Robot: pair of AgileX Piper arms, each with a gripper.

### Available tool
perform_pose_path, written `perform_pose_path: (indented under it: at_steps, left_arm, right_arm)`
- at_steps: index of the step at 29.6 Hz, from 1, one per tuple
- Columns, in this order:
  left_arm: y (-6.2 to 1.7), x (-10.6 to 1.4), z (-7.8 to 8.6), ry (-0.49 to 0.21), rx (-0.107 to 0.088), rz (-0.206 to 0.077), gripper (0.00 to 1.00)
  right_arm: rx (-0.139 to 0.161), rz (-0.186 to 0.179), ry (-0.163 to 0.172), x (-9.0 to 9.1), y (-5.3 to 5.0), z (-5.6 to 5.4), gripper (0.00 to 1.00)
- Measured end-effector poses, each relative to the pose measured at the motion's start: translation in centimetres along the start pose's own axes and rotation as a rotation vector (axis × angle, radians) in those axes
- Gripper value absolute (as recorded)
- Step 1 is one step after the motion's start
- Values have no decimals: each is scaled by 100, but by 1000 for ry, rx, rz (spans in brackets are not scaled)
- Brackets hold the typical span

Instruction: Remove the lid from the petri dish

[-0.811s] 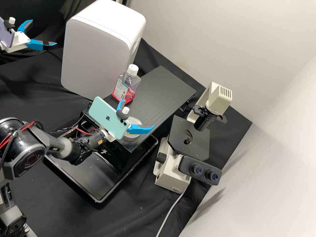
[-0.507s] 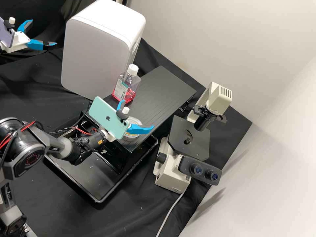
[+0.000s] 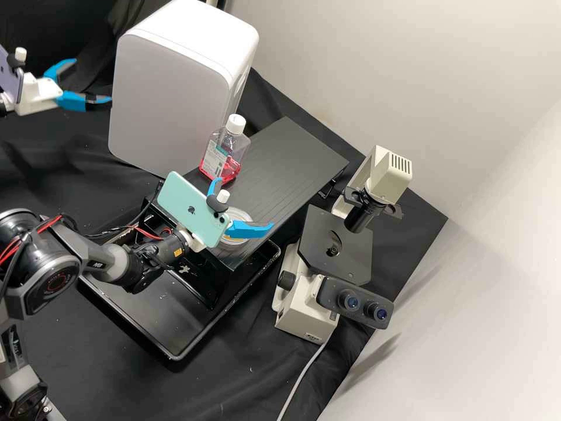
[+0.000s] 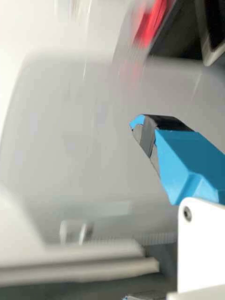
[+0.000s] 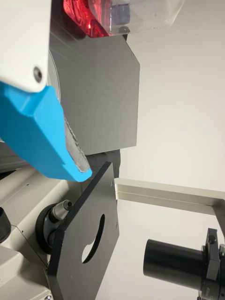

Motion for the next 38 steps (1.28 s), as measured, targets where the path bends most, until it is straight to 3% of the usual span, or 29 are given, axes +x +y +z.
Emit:
perform_pose_path:
  at_steps: [2, 8, 13, 15, 19, 24, 32, 38]
  left_arm:
    - [-67, -77, 81, -36, -2, -11, 100]
    - [-244, -308, 224, -90, -9, -96, 100]
    - [-292, -395, 291, -151, 1, -131, 100]
    - [-303, -404, 319, -169, -4, -138, 100]
    - [-318, -415, 372, -209, 5, -148, 100]
    - [-325, -416, 375, -213, 7, -152, 100]
    - [-500, -342, 426, -228, 10, -211, 100]
    - [-587, -251, 464, -238, 11, -229, 100]
  right_arm:
    - [0, 0, 0, 0, 0, 0, 100]
    - [0, 0, 0, 0, 0, 0, 100]
    - [0, 0, 0, 0, 0, 0, 100]
    - [0, 0, 0, 0, 0, 0, 100]
    - [0, 0, 0, 0, 0, 0, 100]
    - [0, 0, 0, 0, 0, 0, 100]
    - [0, 0, 0, 0, 0, 0, 100]
    - [0, 0, 0, 0, 0, 0, 100]
